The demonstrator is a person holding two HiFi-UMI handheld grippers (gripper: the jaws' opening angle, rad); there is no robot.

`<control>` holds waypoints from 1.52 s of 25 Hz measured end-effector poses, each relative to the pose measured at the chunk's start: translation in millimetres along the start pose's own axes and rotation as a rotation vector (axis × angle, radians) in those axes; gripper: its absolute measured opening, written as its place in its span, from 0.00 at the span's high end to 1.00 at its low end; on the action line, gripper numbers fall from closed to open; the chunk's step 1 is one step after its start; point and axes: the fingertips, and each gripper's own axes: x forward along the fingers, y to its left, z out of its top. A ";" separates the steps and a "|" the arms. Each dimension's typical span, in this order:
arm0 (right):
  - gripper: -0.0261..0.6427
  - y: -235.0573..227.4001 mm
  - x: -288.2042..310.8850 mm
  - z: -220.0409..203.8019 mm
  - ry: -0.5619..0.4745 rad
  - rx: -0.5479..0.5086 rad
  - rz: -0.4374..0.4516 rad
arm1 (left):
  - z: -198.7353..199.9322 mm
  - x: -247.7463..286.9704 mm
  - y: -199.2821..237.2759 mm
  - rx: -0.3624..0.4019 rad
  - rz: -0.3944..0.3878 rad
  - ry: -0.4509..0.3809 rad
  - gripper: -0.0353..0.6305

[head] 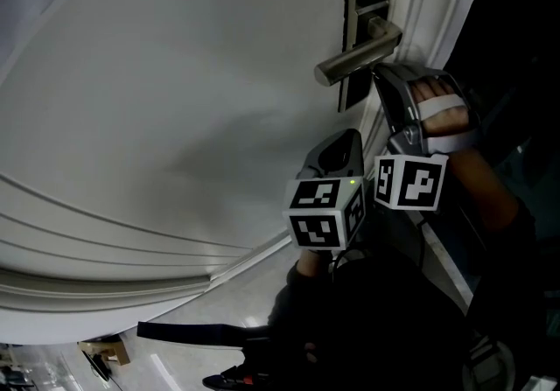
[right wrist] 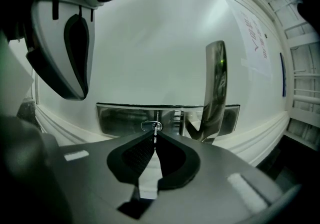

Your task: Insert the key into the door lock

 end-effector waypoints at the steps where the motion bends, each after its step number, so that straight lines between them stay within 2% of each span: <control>1: 0.94 0.1 0.0 0.4 0.001 0.001 0.000 | -0.5 -0.3 0.0 -0.001 0.001 0.002 0.95; 38: 0.94 -1.0 1.3 1.3 -0.003 -0.005 -0.014 | -0.9 -0.1 7.5 -0.015 0.016 0.002 0.95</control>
